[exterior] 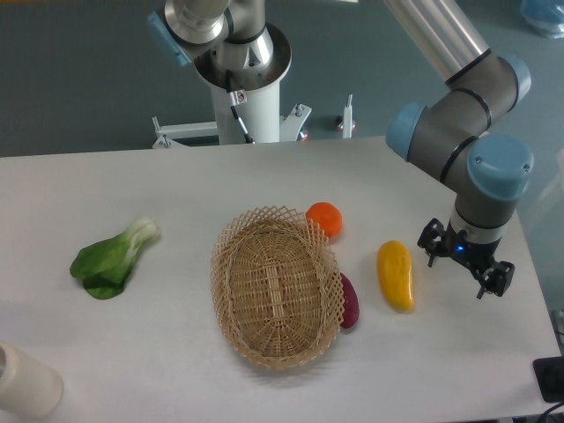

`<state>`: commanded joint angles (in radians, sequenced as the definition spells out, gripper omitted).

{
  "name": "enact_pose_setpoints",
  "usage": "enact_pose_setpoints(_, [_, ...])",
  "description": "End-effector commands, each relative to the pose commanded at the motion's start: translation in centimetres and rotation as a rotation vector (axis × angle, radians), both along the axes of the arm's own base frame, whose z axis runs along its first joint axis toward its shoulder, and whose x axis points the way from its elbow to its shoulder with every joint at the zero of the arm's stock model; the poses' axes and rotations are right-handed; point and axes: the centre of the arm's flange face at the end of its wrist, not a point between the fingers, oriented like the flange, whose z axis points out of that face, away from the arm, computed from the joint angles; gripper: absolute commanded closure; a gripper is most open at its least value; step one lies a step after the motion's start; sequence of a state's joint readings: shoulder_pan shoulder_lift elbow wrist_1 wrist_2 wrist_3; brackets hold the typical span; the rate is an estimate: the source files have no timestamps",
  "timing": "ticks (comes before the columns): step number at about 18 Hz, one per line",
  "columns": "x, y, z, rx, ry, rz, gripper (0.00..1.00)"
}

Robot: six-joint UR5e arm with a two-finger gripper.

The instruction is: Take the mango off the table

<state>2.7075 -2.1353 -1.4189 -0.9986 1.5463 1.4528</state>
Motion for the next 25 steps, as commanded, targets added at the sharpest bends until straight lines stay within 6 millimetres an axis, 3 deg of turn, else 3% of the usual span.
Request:
enact_pose_setpoints(8, [0.7, 0.6, -0.4, 0.036, -0.032, 0.120, 0.00])
enact_pose_setpoints(14, [2.2, 1.4, -2.9, 0.031, -0.090, 0.140, 0.00])
enact_pose_setpoints(20, [3.7, 0.6, -4.7, -0.004, -0.130, 0.144, 0.00])
enact_pose_setpoints(25, [4.8, 0.9, -4.9, -0.005, -0.145, 0.204, 0.00])
